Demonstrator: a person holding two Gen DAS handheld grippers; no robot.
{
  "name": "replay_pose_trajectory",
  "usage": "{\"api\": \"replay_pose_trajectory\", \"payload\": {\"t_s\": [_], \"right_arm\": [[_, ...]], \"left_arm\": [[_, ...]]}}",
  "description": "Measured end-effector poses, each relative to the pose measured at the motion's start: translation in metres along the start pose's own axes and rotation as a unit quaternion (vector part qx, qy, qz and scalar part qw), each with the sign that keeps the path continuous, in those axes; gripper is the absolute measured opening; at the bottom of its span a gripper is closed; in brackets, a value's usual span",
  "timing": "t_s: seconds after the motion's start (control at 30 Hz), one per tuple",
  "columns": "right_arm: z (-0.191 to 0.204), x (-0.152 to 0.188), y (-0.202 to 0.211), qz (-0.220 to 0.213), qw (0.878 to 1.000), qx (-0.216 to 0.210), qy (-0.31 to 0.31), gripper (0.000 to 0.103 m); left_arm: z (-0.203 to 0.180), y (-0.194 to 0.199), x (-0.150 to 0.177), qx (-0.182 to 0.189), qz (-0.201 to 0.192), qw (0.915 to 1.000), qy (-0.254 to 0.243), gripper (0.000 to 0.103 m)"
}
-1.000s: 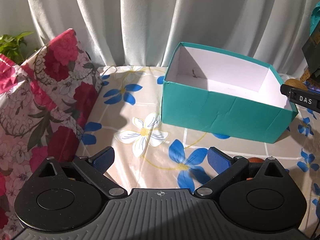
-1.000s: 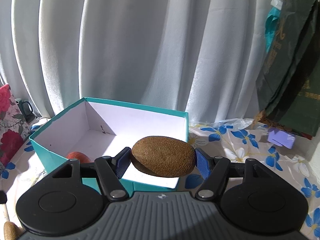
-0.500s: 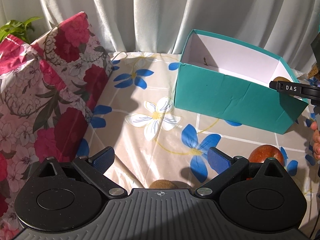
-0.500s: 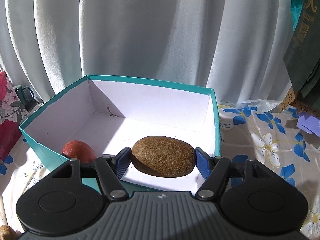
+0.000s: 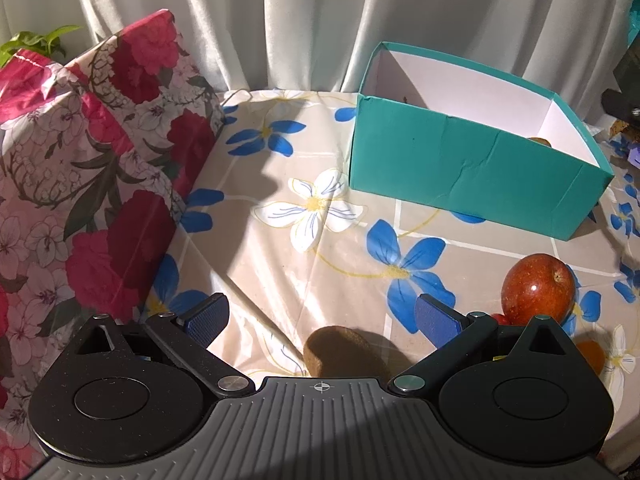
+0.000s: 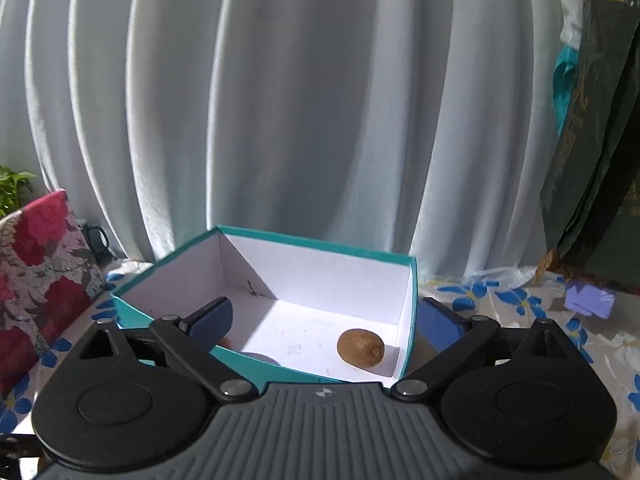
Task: Organize fruits
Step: 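Lower the kiwi into the teal box and open the right gripper, then grasp a second brown kiwi with the left gripper while the right approaches a red apple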
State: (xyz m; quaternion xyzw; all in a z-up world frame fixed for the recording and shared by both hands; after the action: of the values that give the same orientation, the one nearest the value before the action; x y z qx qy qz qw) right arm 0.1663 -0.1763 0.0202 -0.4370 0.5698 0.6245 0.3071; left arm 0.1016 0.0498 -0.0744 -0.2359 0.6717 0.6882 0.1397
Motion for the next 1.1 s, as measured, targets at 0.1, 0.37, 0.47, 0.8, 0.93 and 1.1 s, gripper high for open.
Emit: {"api": "replay_pose_trajectory", "payload": {"t_s": [0.1, 0.37, 0.47, 0.8, 0.93, 1.1], "right_arm": [[0.013, 0.014, 0.028, 0.014, 1.000, -0.012, 0.023, 0.103], [0.018, 0.046, 0.061, 0.039, 0.998, -0.037, -0.020, 0.103], [0.021, 0.052, 0.065, 0.043, 0.999, -0.026, -0.020, 0.103], [0.021, 0.068, 0.075, 0.070, 0.997, 0.009, -0.018, 0.103], [0.020, 0.070, 0.080, 0.072, 0.997, 0.019, -0.021, 0.103], [0.019, 0.072, 0.086, 0.070, 0.997, 0.032, -0.019, 0.103]], "left_arm": [[-0.002, -0.002, 0.007, 0.016, -0.001, 0.9999, -0.001, 0.102], [-0.004, -0.012, 0.021, 0.023, 0.003, 0.9992, -0.034, 0.101], [-0.003, -0.017, 0.027, 0.026, 0.014, 0.9989, -0.037, 0.101], [-0.007, -0.027, 0.031, 0.027, 0.026, 0.9981, -0.048, 0.101], [-0.008, -0.029, 0.032, 0.030, 0.028, 0.9978, -0.052, 0.101], [-0.008, -0.033, 0.033, 0.026, 0.034, 0.9975, -0.056, 0.101]]}}
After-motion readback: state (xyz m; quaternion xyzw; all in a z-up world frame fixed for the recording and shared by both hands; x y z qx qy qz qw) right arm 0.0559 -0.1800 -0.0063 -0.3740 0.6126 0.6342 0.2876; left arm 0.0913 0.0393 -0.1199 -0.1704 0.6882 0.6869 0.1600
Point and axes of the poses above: each gripper's, at about its wrist camera, not at the fingertips, and y roughly against the way its jaws point, z to its left, x to its underside, the point moved 9 cm from there along -y, roughly the way its jaws point, and after that the axes turned 7 degrees about z, right-handed, at the moved point
